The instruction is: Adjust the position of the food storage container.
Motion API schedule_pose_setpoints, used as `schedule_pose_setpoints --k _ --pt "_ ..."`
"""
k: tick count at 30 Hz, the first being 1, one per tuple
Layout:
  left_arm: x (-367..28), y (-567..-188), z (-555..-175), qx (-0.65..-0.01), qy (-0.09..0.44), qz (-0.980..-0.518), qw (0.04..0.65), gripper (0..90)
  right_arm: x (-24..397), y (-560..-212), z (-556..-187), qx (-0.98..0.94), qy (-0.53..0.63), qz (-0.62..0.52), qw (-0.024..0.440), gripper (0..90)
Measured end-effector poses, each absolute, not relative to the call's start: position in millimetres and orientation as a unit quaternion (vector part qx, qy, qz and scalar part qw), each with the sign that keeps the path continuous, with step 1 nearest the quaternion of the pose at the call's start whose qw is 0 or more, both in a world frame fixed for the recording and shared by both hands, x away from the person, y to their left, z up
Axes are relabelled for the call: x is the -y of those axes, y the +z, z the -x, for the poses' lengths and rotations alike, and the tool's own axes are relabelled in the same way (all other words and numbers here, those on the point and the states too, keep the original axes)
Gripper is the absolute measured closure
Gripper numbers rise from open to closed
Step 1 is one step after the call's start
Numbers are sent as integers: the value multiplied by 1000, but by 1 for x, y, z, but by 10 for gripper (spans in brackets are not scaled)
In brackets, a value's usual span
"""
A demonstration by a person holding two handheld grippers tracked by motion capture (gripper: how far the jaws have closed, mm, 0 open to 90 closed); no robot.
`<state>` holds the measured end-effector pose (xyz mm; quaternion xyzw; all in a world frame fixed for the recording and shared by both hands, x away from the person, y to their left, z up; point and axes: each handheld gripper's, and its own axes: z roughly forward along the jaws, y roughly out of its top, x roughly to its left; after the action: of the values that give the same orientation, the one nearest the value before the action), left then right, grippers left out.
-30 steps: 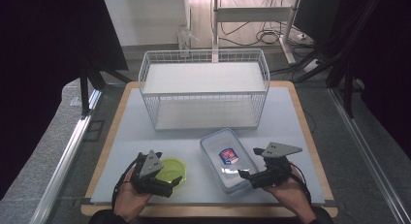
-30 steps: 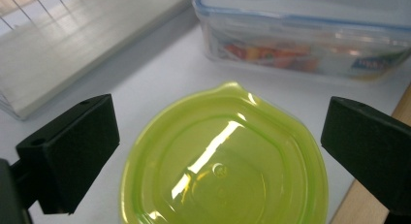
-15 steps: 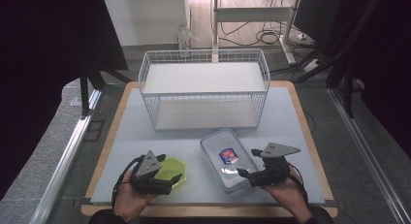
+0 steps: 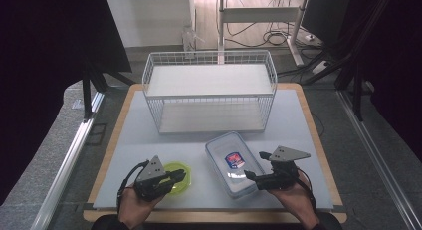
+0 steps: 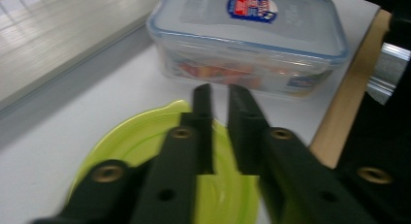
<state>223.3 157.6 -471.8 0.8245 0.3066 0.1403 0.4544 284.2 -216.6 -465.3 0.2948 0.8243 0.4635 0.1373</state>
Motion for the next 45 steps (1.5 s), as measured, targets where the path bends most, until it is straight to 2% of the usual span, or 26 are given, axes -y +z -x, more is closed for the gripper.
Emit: schedule_pose_setpoints --k 9,13,14,19,45 --pt "-131 -479 -219 -293 113 -852 419 898 219 -466 -285 -822 464 -299 141 155" --pt "-128 -483 -220 -298 111 -857 406 898 218 -467 -285 -823 462 -298 140 155" --pt "-130 -485 -222 -304 95 -857 404 898 218 -467 -284 -824 461 -298 140 155" --pt "-131 -489 -224 -312 79 -859 398 899 217 -468 -285 -826 458 -296 141 155" --pt "-166 -495 -245 -373 111 -836 387 899 217 -471 -286 -828 455 -297 138 159"
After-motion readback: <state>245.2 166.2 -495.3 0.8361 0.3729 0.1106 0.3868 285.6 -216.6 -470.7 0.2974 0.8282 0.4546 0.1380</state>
